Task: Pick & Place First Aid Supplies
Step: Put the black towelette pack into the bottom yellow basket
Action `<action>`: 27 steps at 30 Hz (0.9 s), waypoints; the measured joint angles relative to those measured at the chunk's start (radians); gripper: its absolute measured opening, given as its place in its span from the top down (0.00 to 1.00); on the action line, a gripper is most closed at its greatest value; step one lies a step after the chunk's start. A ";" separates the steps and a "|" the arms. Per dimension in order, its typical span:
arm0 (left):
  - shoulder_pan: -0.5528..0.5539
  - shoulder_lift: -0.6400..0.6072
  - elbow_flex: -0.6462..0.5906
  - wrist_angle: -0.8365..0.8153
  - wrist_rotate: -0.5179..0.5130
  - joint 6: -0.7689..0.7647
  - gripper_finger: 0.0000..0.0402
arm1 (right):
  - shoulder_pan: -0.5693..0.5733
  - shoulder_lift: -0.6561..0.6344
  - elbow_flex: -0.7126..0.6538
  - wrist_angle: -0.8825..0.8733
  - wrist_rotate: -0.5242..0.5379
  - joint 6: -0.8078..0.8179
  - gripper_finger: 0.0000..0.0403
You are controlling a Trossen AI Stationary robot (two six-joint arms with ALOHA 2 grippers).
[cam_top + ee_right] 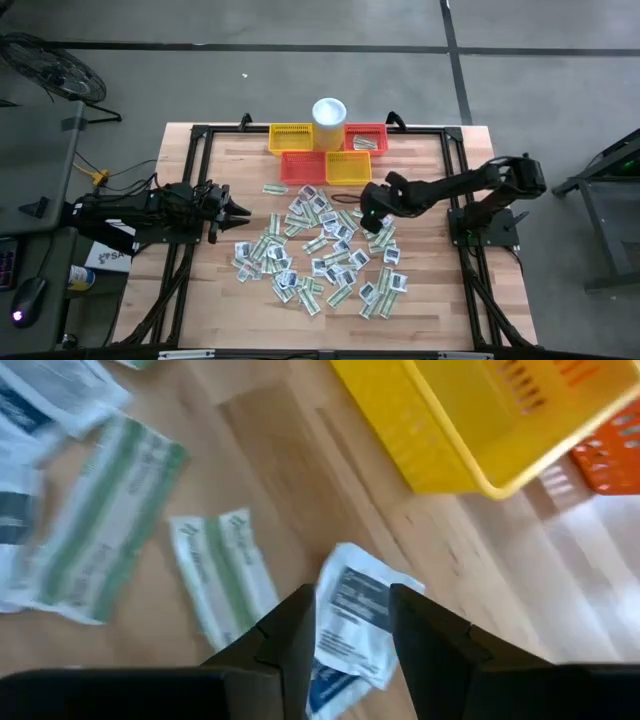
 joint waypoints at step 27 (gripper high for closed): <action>0.000 0.000 0.000 0.000 0.000 0.000 0.68 | 0.006 0.126 0.000 0.065 0.040 0.130 0.69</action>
